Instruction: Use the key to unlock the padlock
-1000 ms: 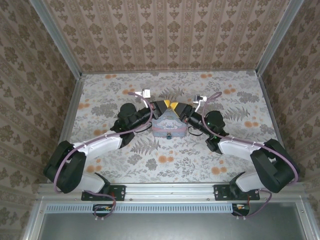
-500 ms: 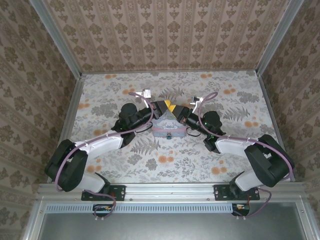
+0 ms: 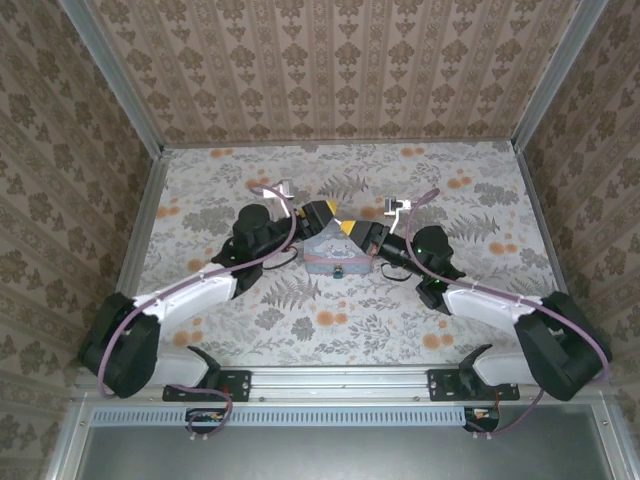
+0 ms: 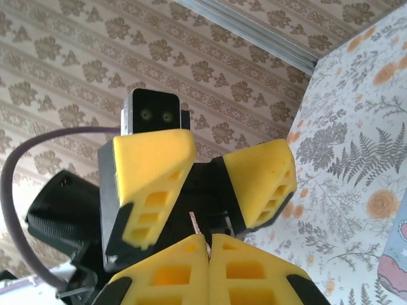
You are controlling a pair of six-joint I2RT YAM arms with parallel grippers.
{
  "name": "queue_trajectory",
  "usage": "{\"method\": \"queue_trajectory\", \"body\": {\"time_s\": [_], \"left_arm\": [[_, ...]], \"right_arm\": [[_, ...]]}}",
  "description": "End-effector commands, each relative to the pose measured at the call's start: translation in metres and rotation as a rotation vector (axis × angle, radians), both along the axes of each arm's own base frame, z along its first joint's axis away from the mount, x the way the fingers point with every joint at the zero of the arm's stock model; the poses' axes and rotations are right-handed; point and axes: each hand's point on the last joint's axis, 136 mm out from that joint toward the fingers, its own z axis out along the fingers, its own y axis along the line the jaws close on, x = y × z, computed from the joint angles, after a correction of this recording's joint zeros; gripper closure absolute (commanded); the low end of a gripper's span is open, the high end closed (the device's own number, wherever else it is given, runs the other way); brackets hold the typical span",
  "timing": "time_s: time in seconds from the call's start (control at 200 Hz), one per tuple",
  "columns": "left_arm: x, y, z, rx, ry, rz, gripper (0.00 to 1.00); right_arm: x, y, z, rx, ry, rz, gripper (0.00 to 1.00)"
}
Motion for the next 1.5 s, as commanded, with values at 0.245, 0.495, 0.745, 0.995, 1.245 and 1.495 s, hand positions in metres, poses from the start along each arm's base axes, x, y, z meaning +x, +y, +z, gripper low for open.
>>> {"method": "queue_trajectory", "body": {"time_s": [0.245,0.495,0.745,0.995,1.245,1.495], "left_arm": [[-0.024,0.035,-0.015,0.13,0.251,0.029,0.21],[-0.032,0.027,-0.028,0.091,0.409,-0.008,0.21],[-0.038,0.013,-0.037,0.06,0.515,-0.021,0.24],[-0.041,-0.001,-0.053,0.039,0.598,-0.023,0.33],[-0.041,-0.012,-0.058,0.021,0.632,-0.015,0.43],[-0.044,-0.014,-0.057,0.023,0.63,-0.014,0.53]], "right_arm": [[-0.032,-0.01,-0.034,-0.324,-0.138,0.054,1.0],[-0.036,-0.006,-0.041,-0.546,-0.262,0.007,1.0],[-0.039,0.002,-0.041,-0.826,-0.457,-0.151,1.0],[-0.039,0.007,-0.025,-1.005,-0.623,-0.303,1.0],[-0.045,0.027,-0.021,-1.167,-0.783,-0.367,1.0],[-0.041,0.033,-0.025,-1.229,-0.805,-0.407,1.0]]}}
